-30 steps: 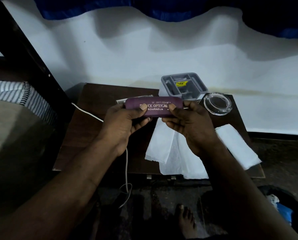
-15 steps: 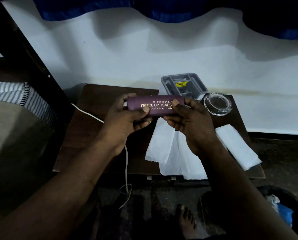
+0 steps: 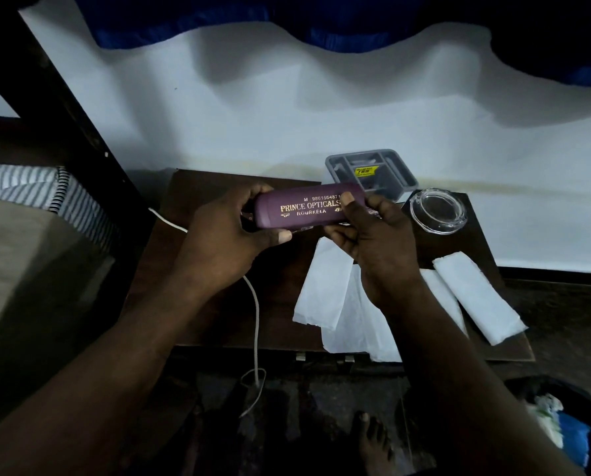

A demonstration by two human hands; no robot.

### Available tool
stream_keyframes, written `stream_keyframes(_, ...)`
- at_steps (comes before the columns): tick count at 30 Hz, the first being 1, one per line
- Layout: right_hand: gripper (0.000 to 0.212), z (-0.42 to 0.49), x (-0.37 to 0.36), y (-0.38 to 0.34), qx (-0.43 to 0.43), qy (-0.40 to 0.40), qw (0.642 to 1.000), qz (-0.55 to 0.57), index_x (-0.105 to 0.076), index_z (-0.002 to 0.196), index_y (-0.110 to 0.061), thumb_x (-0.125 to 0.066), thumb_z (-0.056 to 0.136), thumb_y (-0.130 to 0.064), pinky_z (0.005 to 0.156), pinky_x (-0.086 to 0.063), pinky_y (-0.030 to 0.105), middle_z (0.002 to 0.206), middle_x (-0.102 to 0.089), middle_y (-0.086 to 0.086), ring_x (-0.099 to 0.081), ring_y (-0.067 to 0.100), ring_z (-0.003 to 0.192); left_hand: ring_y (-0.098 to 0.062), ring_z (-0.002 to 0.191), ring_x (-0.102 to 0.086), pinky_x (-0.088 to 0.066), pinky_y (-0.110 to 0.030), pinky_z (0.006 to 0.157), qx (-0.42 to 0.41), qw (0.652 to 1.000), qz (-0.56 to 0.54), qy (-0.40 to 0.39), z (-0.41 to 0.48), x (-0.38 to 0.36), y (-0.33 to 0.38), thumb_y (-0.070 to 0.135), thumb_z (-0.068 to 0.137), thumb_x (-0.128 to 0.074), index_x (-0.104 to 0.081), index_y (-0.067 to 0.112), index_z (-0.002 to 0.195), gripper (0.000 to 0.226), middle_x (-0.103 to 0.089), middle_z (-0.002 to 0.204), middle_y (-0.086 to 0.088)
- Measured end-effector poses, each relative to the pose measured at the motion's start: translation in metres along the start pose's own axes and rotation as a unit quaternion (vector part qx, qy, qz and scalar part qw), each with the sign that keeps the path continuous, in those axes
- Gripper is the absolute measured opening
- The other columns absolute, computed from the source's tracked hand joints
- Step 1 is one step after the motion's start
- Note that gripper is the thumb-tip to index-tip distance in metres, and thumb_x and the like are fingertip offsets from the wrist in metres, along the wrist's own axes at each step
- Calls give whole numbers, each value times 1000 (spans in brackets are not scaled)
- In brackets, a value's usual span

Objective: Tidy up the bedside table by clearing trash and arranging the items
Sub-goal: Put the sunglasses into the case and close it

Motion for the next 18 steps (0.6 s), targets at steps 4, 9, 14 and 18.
stream_keyframes(4, 30, -3, -6, -1, -19, -20, 999, 34, -60, 127, -5, -68, 100, -15, 70, -62, 27, 97, -78, 9, -79, 29, 84, -13, 104, -62, -52, -27, 92, -30, 997, 67, 28, 7, 16, -10, 30, 75, -89, -66, 22, 129, 60, -62, 114, 9)
stream_keyframes(9, 32, -1, -5, 6, -23, -18, 997, -65, -64, 129, -9, -71, 99, -19, 70, -60, 26, 105, -80, 9, -79, 27, 88, -21, 97, -65, -54, -39, 88, -14, 993, 91, 75, 23, 29, -32, 39, 77, -82, -66, 28, 117, 44, -70, 103, 3)
stream_keyframes(14, 19, 0, -6, 14, 15, -27, 974, -224, -70, 111, -23, -77, 94, -26, 76, -63, 37, 94, -79, -1, -79, 23, 88, -19, 88, -68, -56, -38, 83, 29, 994, 74, 79, 51, 30, -59, 37, 76, -81, -68, 25, 109, 37, -73, 98, 4)
stream_keyframes(18, 14, 2, -6, 16, 47, -33, 958, -281, -72, 103, -28, -79, 91, -28, 86, -64, 47, 90, -80, -5, -79, 18, 84, -21, 88, -68, -54, -35, 81, 41, 992, 115, 45, 69, 22, -85, 30, 77, -83, -70, 23, 107, 33, -74, 96, 2)
Point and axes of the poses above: each hand's wrist, its own z-axis towards the middle knuckle, its own x-axis out of the back of the hand, y = z × x, the point moved 4 cm from there along z, towards the middle knuckle
